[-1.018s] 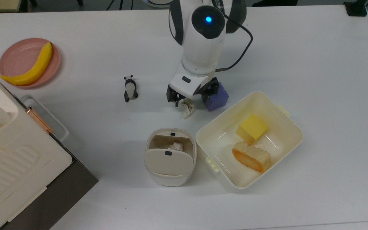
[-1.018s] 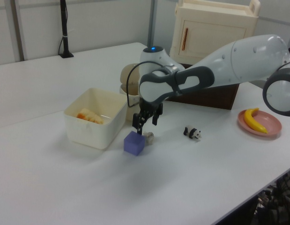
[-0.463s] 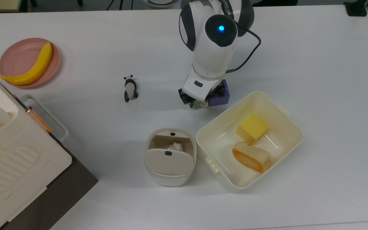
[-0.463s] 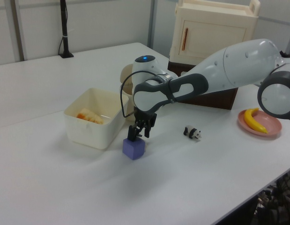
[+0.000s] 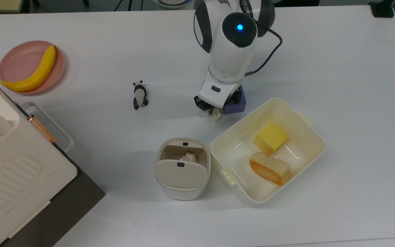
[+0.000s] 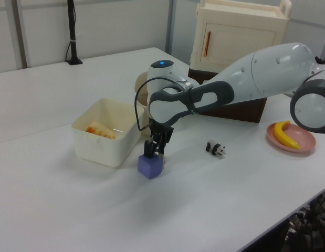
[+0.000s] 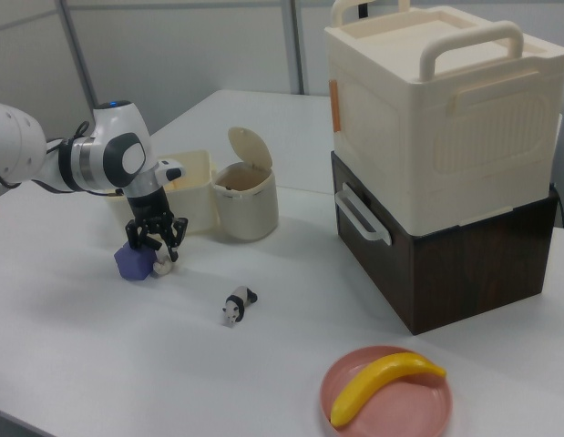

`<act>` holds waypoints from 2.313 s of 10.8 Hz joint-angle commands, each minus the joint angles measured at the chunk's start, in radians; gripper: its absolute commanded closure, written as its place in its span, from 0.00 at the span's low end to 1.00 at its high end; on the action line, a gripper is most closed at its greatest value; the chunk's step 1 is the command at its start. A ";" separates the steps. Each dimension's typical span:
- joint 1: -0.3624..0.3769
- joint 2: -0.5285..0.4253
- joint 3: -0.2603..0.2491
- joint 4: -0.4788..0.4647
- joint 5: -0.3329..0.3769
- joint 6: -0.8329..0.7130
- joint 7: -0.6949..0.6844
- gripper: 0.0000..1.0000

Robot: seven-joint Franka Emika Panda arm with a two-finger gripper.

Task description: Grab it up and put it in the trash

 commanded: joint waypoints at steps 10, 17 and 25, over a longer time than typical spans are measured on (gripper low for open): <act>0.049 0.001 -0.025 -0.058 -0.011 -0.061 -0.020 0.00; 0.043 0.016 -0.028 -0.032 -0.025 0.020 -0.005 0.03; 0.043 0.062 -0.033 -0.006 -0.054 0.128 0.003 0.57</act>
